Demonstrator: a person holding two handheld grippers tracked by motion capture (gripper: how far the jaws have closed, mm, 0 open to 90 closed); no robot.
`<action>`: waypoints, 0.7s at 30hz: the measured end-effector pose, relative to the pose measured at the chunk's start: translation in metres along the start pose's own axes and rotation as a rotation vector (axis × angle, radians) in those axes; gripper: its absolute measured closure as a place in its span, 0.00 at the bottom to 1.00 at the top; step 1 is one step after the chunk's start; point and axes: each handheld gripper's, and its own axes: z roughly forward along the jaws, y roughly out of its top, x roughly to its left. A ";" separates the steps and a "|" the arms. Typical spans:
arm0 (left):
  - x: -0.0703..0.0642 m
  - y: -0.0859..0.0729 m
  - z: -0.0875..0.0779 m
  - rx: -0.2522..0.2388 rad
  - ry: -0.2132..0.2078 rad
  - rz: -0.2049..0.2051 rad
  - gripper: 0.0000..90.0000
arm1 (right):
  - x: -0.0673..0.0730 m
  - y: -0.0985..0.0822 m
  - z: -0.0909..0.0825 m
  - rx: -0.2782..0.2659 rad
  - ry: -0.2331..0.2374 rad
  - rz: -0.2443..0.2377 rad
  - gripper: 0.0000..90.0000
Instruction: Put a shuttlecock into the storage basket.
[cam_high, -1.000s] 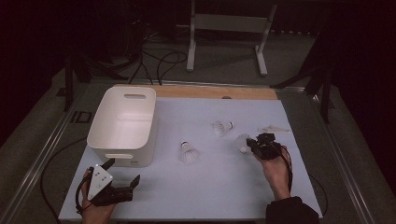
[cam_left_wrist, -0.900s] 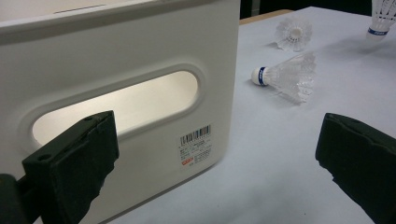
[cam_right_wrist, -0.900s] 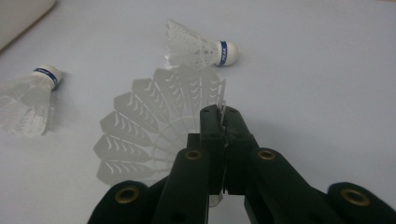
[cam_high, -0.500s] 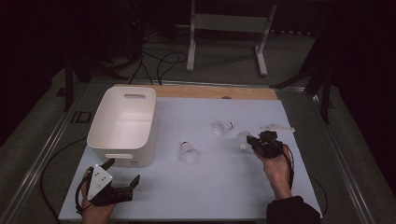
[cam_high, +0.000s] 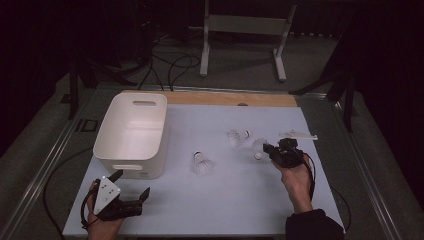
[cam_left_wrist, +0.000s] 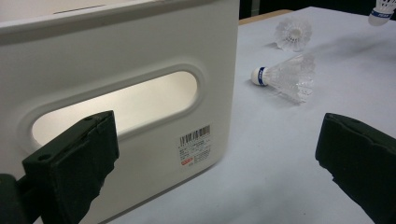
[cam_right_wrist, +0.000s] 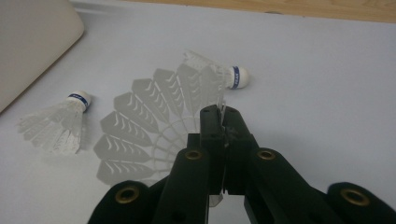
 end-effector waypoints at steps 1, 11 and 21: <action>0.000 0.000 0.000 0.000 0.000 0.001 0.00 | 0.000 0.000 0.000 -0.002 0.003 0.001 0.99; 0.000 0.000 0.000 -0.001 -0.001 -0.001 0.00 | 0.004 0.006 -0.003 -0.016 0.016 0.000 0.99; 0.000 0.000 0.000 -0.004 0.000 -0.003 0.01 | 0.010 0.011 -0.003 -0.031 0.031 -0.002 0.99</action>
